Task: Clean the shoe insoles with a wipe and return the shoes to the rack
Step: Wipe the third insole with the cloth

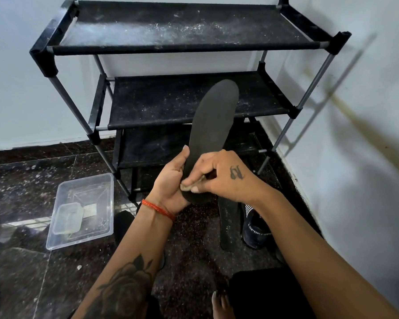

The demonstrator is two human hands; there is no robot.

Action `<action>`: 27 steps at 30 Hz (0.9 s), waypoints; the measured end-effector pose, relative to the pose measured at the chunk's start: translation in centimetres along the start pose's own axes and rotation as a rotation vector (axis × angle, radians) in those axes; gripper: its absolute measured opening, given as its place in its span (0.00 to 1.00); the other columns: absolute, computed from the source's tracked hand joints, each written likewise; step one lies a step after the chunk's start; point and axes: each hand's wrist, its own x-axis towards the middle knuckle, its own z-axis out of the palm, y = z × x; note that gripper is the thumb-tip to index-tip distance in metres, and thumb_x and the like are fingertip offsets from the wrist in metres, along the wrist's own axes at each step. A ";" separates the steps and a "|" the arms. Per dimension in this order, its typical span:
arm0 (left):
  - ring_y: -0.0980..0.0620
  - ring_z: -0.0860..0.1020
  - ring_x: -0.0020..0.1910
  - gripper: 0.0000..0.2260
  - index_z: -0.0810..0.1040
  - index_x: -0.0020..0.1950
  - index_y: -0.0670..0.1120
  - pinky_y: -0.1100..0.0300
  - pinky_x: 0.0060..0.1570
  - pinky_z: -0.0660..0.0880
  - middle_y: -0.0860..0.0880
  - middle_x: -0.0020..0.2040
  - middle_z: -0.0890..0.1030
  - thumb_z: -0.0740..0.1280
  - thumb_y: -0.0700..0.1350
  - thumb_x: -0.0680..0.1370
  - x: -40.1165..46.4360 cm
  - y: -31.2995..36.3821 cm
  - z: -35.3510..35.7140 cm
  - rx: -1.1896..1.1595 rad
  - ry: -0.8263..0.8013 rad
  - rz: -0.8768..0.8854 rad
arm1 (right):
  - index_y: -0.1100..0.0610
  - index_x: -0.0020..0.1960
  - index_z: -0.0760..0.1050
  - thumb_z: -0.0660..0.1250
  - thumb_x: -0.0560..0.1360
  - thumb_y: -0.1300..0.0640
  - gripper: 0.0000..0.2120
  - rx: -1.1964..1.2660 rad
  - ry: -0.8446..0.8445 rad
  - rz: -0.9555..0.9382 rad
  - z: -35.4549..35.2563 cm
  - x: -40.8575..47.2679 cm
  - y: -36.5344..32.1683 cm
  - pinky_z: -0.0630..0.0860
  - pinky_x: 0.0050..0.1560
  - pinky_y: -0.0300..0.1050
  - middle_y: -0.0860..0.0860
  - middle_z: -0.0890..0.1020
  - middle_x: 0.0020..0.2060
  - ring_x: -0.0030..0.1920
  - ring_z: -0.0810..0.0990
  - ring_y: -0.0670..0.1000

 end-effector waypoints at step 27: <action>0.48 0.83 0.48 0.22 0.76 0.62 0.39 0.54 0.52 0.78 0.42 0.53 0.82 0.51 0.52 0.82 0.4 0.0 -0.3 -0.010 0.019 0.054 | 0.51 0.43 0.84 0.75 0.65 0.63 0.10 -0.032 0.287 0.070 -1.6 -0.1 1.0 0.74 0.43 0.31 0.44 0.82 0.38 0.39 0.79 0.41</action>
